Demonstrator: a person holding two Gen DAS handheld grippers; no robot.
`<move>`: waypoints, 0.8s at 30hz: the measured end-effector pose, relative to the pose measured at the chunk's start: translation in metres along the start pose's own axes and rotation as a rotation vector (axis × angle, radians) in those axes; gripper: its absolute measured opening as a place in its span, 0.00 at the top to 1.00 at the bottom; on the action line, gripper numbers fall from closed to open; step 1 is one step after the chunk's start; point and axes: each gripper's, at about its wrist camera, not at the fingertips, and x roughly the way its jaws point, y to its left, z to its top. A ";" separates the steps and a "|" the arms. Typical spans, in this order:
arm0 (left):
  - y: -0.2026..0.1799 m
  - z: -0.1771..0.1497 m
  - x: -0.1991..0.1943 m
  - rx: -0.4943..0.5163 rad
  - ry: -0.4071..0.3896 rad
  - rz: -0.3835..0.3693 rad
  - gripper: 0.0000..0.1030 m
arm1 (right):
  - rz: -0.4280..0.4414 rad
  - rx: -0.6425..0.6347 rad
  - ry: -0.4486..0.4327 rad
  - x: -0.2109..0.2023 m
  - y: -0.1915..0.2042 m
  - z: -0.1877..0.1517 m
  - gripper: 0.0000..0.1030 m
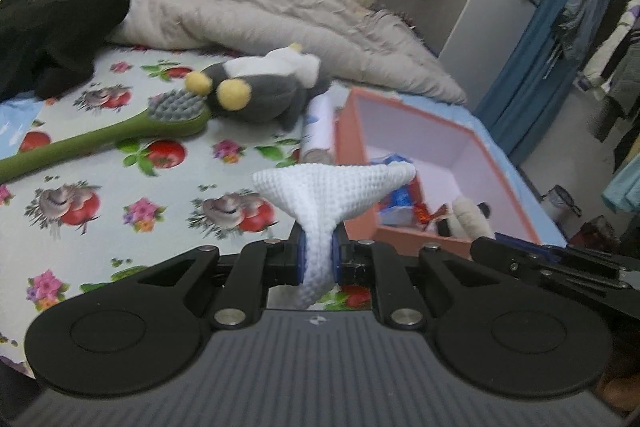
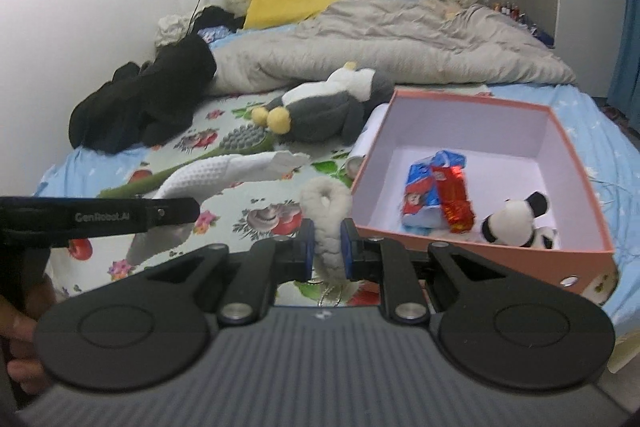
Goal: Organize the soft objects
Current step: 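Carry the cloth with the left gripper while the right gripper carries the hair tie into the box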
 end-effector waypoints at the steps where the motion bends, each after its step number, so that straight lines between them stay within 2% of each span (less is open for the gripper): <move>1: -0.007 0.001 -0.001 0.004 -0.002 -0.012 0.85 | -0.005 0.003 -0.006 -0.004 -0.003 0.000 0.83; 7: -0.046 0.000 0.001 0.034 0.014 -0.087 0.85 | -0.052 0.032 -0.022 -0.030 -0.026 -0.004 0.83; 14: -0.089 0.003 0.023 0.075 0.058 -0.167 0.85 | -0.135 0.116 -0.017 -0.047 -0.066 -0.010 0.83; 19: -0.109 0.015 0.055 0.088 0.098 -0.189 0.85 | -0.160 0.157 0.003 -0.038 -0.093 -0.004 0.83; 24: -0.121 0.034 0.100 0.091 0.136 -0.182 0.85 | -0.156 0.172 0.032 -0.010 -0.118 0.010 0.83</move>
